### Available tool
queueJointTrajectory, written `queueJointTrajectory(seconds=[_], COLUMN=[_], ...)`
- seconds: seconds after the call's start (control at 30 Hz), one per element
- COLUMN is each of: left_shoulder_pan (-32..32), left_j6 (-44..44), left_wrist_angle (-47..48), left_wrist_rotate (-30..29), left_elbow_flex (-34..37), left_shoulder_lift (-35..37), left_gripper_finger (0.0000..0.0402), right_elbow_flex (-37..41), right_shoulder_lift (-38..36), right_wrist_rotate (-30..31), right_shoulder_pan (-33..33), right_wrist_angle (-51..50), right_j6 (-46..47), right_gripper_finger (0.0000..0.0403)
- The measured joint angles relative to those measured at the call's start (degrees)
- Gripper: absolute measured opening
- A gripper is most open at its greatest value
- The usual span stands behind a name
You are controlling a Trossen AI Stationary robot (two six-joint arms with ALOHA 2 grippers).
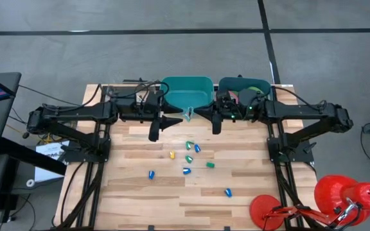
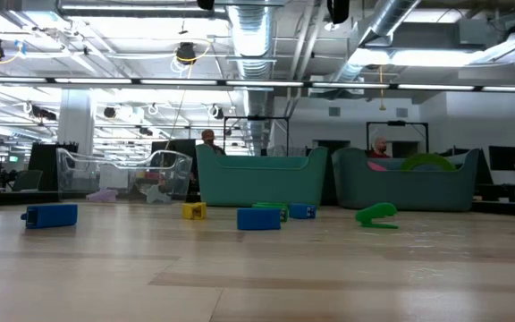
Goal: Pick and place Stapler, Stapler remover, tape
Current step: Put the light blue staple remover into the transparent bin
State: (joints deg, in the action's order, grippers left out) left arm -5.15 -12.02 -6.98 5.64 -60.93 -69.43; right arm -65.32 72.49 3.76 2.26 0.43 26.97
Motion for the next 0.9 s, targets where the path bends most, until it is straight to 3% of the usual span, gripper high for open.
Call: queueJointTrajectory(seconds=[0.43, 0.9], left_shoulder_pan=[0.1, 0.3], left_j6=[0.2, 0.2], left_wrist_angle=[-0.5, -0.9], left_wrist_rotate=[0.0, 0.0], left_elbow_flex=[0.0, 0.0], left_shoulder_lift=[-0.4, -2.3], left_gripper_finger=[0.0146, 0.0187], right_elbow_flex=[0.0, 0.0], right_shoulder_lift=[0.0, 0.0], right_wrist_rotate=[-0.8, -0.8], right_shoulder_pan=[0.0, 0.0], right_wrist_angle=[0.0, 0.0], right_j6=[0.0, 0.0], right_gripper_finger=[0.0, 0.0])
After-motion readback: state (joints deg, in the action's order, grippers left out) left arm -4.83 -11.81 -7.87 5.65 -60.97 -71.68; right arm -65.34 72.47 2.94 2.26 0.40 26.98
